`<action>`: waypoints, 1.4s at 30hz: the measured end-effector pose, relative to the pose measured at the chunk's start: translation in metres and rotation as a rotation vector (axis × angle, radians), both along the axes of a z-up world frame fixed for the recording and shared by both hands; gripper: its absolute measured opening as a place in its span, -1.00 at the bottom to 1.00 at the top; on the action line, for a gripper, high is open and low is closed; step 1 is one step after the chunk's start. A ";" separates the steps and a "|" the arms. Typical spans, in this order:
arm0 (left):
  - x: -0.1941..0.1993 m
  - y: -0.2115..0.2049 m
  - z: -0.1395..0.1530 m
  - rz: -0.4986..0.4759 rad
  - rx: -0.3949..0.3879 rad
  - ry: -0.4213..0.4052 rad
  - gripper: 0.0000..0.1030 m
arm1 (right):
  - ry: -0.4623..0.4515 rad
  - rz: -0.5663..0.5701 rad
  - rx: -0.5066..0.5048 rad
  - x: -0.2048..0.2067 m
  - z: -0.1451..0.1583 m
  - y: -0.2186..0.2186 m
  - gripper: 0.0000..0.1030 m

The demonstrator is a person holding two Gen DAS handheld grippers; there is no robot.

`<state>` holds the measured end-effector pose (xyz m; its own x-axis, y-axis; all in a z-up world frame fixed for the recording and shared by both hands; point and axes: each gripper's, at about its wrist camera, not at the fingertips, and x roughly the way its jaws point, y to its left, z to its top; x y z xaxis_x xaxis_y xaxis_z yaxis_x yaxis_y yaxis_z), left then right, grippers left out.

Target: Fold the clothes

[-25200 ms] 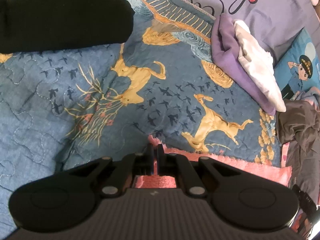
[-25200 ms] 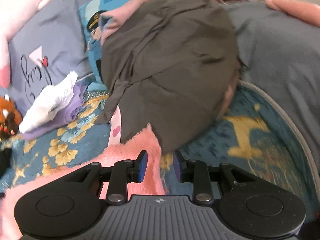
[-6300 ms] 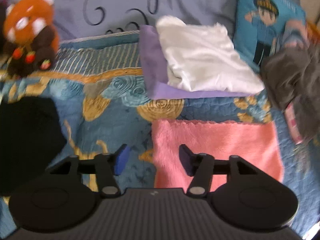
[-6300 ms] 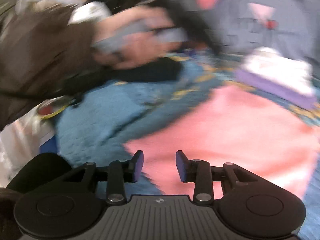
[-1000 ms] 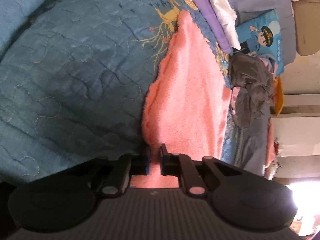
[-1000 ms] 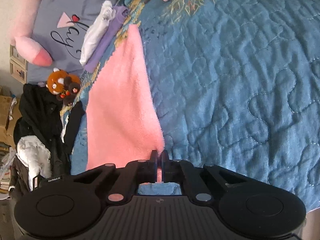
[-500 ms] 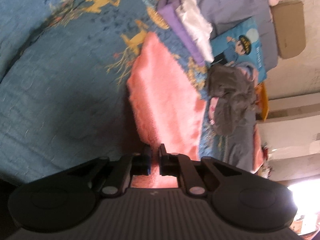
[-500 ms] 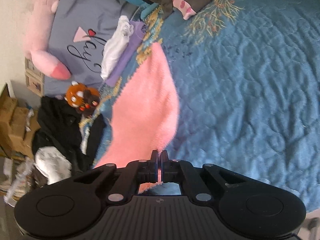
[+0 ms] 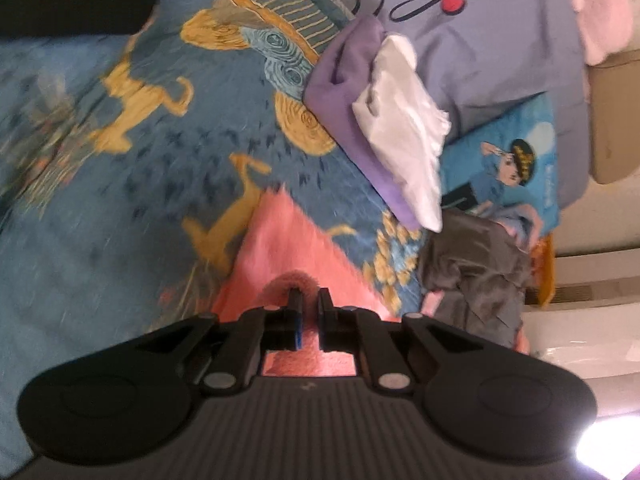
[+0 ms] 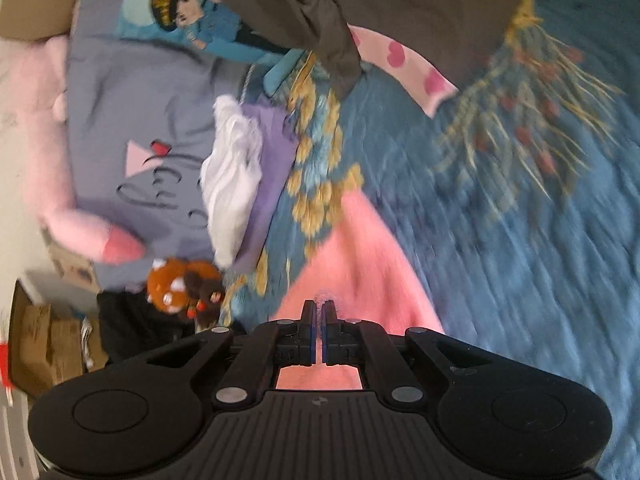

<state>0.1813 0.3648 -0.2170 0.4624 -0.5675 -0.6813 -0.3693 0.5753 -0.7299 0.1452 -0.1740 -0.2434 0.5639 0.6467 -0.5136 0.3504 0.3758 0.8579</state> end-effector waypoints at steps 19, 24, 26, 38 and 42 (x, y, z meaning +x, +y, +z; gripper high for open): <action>0.075 -0.016 -0.003 0.004 0.152 -0.055 0.03 | -0.011 -0.107 -0.088 0.066 -0.004 -0.018 -0.51; 0.049 -0.001 0.036 0.024 0.218 -0.168 0.26 | -0.123 -0.117 -0.140 0.049 0.015 -0.031 -0.36; 0.035 0.005 0.042 0.032 0.219 -0.181 0.30 | -0.146 -0.100 -0.164 0.039 0.019 -0.033 -0.36; -0.044 0.001 -0.011 -0.009 0.184 -0.048 0.37 | -0.248 0.170 -0.443 -0.030 0.015 0.003 -0.22; -0.061 -0.007 -0.024 0.006 0.125 -0.040 0.37 | -0.233 0.195 -0.404 -0.027 0.007 0.012 -0.22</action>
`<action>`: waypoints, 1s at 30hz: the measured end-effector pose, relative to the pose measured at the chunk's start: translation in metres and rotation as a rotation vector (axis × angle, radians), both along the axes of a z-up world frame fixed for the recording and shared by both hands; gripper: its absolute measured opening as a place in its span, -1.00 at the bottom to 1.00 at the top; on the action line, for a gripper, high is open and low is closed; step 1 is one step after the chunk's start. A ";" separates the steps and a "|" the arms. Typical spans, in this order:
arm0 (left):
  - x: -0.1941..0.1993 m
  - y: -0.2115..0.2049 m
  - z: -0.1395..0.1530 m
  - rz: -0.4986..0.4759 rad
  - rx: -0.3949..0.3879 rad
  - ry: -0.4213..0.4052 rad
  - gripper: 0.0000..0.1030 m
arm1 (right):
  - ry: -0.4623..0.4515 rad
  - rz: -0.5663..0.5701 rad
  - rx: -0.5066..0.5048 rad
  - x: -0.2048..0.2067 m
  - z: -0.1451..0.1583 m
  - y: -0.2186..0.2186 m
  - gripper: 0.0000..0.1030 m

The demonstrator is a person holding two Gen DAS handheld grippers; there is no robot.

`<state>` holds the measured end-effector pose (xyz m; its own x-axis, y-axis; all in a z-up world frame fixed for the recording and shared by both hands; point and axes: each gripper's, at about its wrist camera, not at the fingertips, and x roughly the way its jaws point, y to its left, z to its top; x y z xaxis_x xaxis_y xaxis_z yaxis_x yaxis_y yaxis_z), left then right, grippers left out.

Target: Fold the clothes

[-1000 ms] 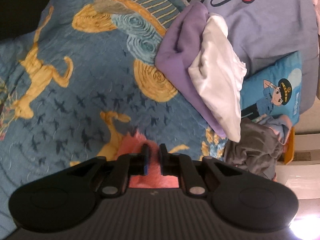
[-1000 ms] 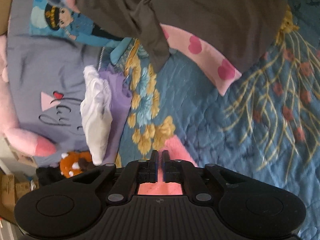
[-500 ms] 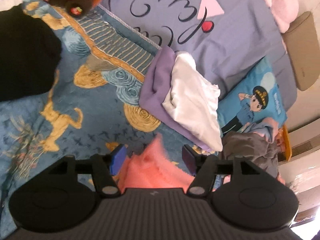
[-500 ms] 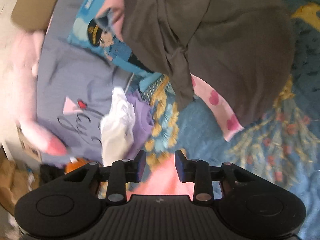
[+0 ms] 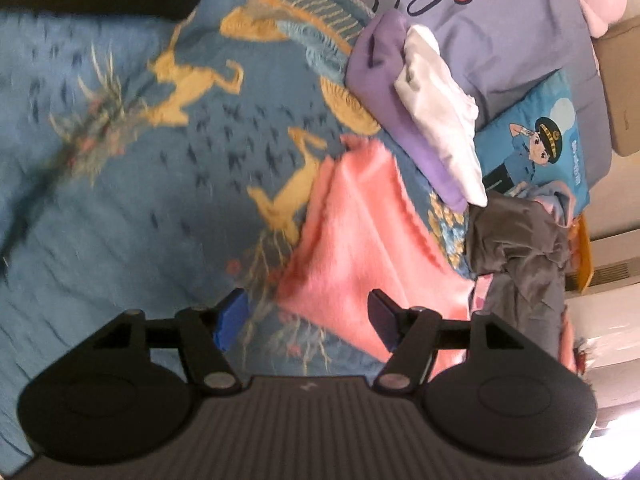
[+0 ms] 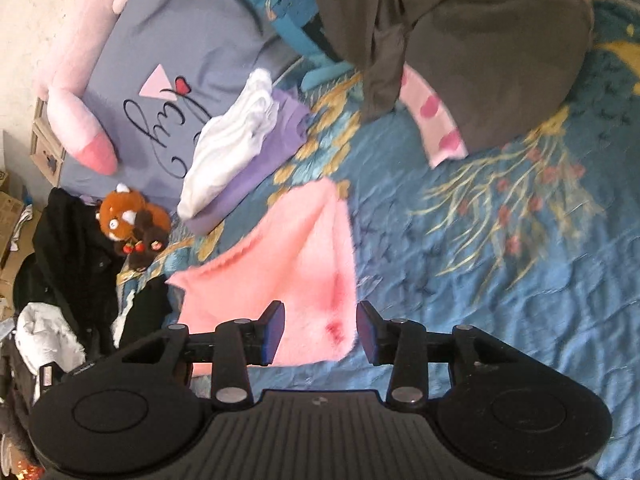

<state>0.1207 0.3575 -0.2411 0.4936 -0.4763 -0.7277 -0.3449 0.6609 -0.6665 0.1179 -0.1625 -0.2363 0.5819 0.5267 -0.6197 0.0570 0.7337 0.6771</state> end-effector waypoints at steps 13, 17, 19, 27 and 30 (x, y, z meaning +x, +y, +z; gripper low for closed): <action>-0.009 -0.006 -0.008 0.049 -0.085 0.012 0.49 | 0.015 0.020 0.011 -0.002 -0.001 0.016 -0.95; -0.001 -0.011 -0.008 0.061 -0.056 0.027 0.49 | 0.011 0.023 0.019 -0.012 0.006 0.010 -0.95; 0.003 -0.014 -0.007 0.071 -0.046 0.029 0.49 | 0.001 0.033 0.010 -0.018 0.009 0.008 -0.95; 0.013 -0.034 -0.010 0.083 0.038 0.065 0.03 | 0.018 0.026 -0.027 -0.028 -0.003 0.007 -0.95; 0.012 -0.036 -0.012 0.094 0.059 0.072 -0.37 | 0.026 0.016 -0.026 -0.028 -0.005 0.007 -0.94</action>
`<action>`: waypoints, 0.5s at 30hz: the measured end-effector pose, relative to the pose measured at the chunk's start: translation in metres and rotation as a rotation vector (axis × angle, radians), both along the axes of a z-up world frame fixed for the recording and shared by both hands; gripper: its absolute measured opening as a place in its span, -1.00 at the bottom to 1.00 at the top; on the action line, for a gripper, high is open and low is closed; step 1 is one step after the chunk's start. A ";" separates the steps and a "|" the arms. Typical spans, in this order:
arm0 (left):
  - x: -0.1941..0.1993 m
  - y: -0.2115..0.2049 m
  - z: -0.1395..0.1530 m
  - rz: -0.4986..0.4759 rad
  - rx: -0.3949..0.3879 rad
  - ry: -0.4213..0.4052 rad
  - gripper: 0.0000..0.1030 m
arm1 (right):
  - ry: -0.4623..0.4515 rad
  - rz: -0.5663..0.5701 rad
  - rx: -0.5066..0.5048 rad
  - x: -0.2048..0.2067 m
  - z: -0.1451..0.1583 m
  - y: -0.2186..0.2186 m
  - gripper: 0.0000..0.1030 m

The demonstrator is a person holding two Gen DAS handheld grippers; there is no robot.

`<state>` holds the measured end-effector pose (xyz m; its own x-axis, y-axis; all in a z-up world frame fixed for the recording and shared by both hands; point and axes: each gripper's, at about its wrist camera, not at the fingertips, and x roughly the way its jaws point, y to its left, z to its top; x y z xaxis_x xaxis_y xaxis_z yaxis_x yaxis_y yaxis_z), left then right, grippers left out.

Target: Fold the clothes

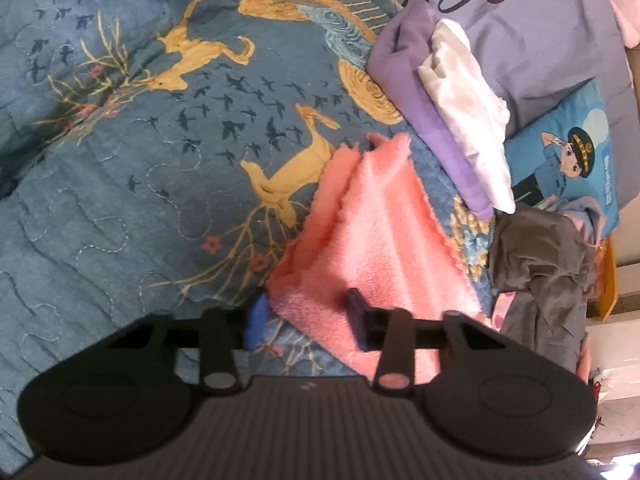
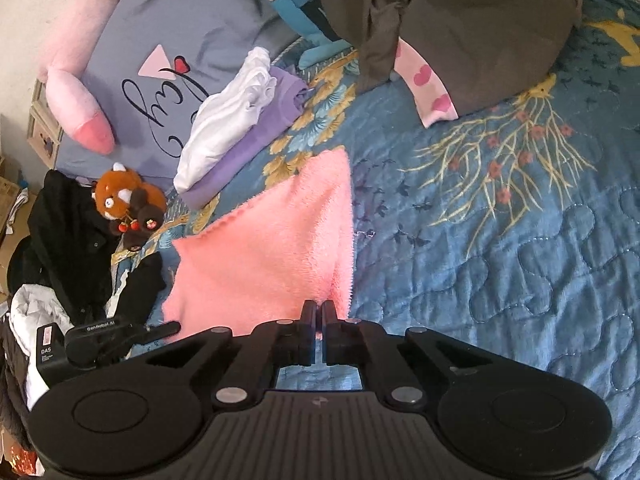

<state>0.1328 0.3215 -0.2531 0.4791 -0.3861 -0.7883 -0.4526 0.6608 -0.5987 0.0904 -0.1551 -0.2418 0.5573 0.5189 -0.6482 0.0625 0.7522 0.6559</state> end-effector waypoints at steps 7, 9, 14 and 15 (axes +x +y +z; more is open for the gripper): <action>-0.012 0.007 0.007 0.012 0.048 -0.034 -0.80 | 0.001 -0.015 -0.024 -0.003 0.000 -0.001 -0.94; -0.016 0.007 0.010 -0.007 0.062 -0.042 -0.80 | 0.005 -0.016 -0.024 -0.004 -0.001 -0.003 -0.96; -0.021 0.003 0.015 -0.066 0.100 -0.045 -0.79 | 0.001 -0.038 -0.017 -0.013 0.002 -0.008 -0.85; -0.021 0.003 0.015 -0.068 0.100 -0.044 -0.78 | 0.001 -0.052 -0.015 -0.015 0.002 -0.010 -0.82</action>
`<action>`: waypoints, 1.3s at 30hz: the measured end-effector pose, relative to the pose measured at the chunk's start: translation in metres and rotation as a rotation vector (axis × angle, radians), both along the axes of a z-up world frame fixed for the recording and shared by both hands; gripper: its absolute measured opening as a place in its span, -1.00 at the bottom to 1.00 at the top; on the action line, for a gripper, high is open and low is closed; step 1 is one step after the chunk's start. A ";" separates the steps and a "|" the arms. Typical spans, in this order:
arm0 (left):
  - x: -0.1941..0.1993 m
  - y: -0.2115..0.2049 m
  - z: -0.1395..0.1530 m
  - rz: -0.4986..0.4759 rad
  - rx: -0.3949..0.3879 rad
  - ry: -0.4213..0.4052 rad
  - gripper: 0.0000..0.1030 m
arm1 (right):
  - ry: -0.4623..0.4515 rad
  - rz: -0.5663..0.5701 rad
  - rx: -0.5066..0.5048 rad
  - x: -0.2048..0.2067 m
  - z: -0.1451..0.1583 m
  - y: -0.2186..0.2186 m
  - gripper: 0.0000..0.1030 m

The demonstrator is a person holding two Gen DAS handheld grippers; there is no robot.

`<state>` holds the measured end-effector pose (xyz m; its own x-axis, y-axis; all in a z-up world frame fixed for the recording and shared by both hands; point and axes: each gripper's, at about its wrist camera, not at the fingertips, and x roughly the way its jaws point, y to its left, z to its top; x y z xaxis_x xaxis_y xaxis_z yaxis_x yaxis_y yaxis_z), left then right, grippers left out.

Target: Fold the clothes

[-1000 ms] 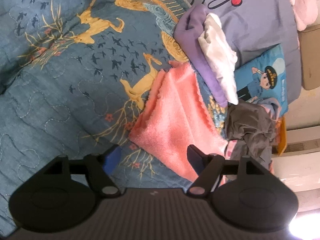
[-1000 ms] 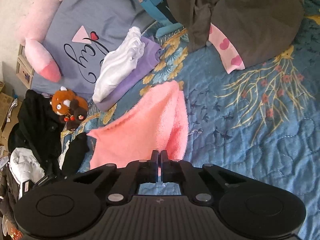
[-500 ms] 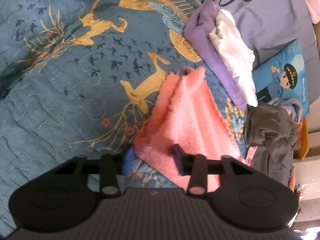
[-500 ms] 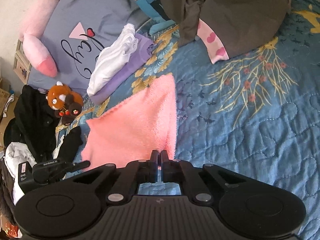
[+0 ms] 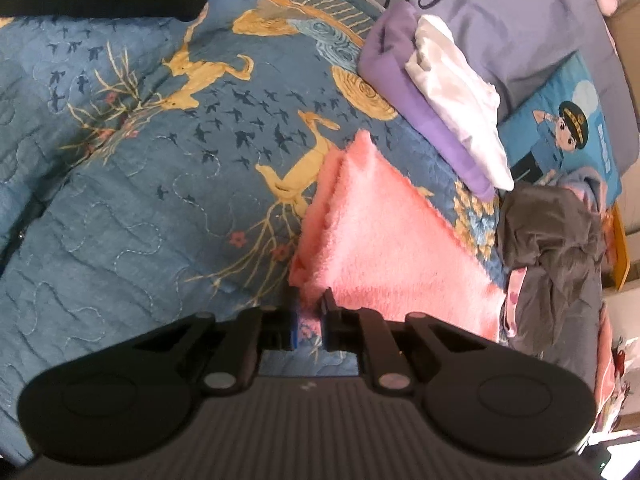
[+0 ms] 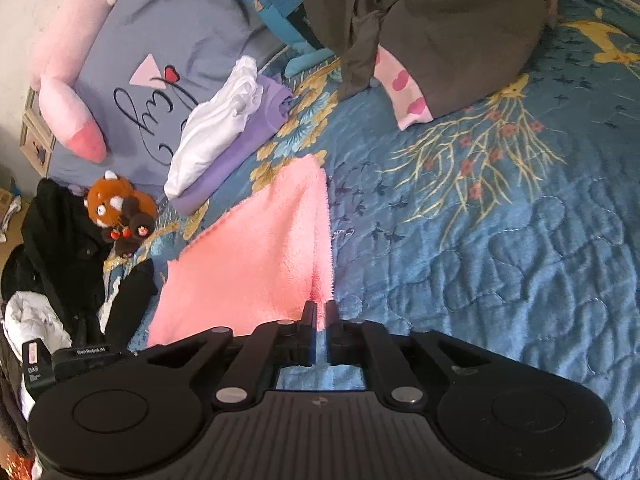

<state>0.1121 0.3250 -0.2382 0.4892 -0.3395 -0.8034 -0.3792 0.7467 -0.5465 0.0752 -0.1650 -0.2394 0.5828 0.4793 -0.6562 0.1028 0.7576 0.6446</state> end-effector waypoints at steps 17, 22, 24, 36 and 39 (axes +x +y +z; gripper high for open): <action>-0.044 0.003 0.015 0.041 -0.138 -0.055 0.40 | 0.151 -0.296 0.433 0.007 -0.051 0.004 -0.39; -0.039 -0.041 0.000 0.023 -0.279 -0.038 0.41 | 0.126 -0.260 0.436 0.006 -0.041 0.006 -0.84; -0.032 -0.065 -0.008 0.010 -0.324 -0.030 0.41 | 0.085 -0.248 0.416 -0.001 -0.030 0.004 -0.85; -0.031 -0.116 -0.064 0.270 -0.667 -0.062 0.11 | 0.083 -0.265 0.449 -0.019 -0.025 -0.011 -0.85; -0.031 -0.105 -0.073 0.302 -0.684 -0.064 -0.55 | 0.071 -0.271 0.462 -0.021 -0.027 -0.013 -0.85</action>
<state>0.0808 0.2203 -0.3116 0.6793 -0.5963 -0.4278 -0.4653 0.1008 -0.8794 0.0544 -0.1776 -0.2666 0.6872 0.5663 -0.4550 0.3107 0.3370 0.8888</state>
